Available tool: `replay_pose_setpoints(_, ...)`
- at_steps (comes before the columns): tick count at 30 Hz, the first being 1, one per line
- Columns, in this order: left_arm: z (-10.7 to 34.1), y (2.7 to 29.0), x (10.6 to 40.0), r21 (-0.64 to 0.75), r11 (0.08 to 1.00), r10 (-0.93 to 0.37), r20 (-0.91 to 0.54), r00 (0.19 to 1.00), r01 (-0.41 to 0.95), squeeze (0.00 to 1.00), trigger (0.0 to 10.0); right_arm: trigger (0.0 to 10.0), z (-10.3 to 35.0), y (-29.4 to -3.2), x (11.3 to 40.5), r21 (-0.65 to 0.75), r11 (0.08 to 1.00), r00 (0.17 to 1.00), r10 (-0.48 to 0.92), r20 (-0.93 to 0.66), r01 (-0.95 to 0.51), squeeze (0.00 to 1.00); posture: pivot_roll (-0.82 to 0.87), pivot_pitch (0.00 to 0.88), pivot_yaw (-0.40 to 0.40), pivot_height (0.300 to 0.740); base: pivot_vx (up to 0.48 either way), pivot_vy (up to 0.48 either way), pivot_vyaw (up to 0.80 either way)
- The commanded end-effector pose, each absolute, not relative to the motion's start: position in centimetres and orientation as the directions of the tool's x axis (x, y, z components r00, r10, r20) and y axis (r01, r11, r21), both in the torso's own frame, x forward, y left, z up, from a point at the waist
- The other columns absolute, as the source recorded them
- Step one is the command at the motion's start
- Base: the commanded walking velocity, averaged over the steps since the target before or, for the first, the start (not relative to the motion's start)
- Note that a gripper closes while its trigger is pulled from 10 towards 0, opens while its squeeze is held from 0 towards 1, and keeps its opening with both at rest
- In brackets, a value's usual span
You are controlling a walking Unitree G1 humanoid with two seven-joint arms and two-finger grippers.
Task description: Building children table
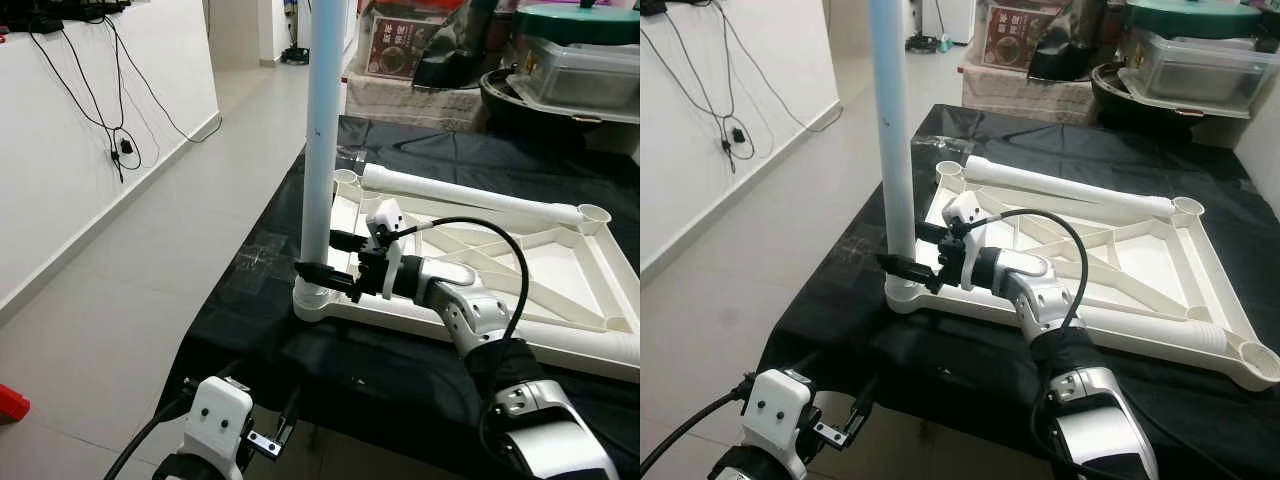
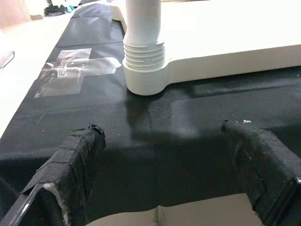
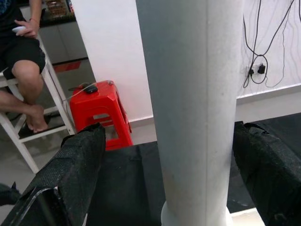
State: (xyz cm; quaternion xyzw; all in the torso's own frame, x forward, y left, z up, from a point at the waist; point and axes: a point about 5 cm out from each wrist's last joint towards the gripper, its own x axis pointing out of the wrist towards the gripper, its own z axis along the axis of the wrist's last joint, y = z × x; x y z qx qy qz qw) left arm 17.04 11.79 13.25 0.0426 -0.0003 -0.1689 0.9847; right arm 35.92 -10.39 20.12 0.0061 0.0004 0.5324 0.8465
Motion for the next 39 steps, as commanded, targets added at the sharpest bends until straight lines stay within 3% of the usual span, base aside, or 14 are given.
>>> replay_pose_setpoints(1, 13.4, 11.6, 16.9, 0.085, 0.939, -0.334, -0.014, 0.942, 0.334, 0.00, 10.0, 10.0, 20.5, -9.9, 36.2, -0.017, 0.434, 0.434, 0.901, 0.005, -0.901, 0.00, 0.22, 0.101, -0.059, 0.740, 0.000, 0.000, 0.00)
replay_pose_setpoints(33, 13.3, 11.4, 16.9, 0.092, 0.938, -0.335, -0.015, 0.942, 0.335, 0.00, 10.0, 10.0, 22.4, -6.8, 38.1, -0.031, 0.502, 0.497, 0.862, 0.100, -0.865, 0.00, 0.23, 0.088, -0.070, 0.740, 0.000, 0.000, 0.00)
replay_pose_setpoints(34, 13.3, 11.4, 16.8, 0.092, 0.938, -0.335, -0.016, 0.942, 0.335, 0.00, 10.0, 6.8, 22.4, -6.8, 38.1, -0.031, 0.502, 0.497, 0.862, 0.102, -0.864, 0.00, 0.23, 0.086, -0.069, 0.740, 0.000, 0.000, 0.00)
replay_pose_setpoints(35, 13.2, 11.5, 16.8, 0.093, 0.937, -0.336, -0.017, 0.942, 0.336, 0.00, 10.0, 0.0, 22.3, -6.7, 38.1, -0.030, 0.502, 0.497, 0.862, 0.104, -0.864, 0.00, 0.23, 0.084, -0.069, 0.740, 0.000, 0.000, 0.00)
replay_pose_setpoints(39, 13.2, 11.4, 16.8, 0.094, 0.937, -0.337, -0.019, 0.941, 0.337, 0.00, 10.0, 0.0, 22.1, -6.5, 38.0, -0.029, 0.500, 0.495, 0.863, 0.103, -0.866, 0.00, 0.23, 0.081, -0.069, 0.740, 0.000, 0.000, 0.00)
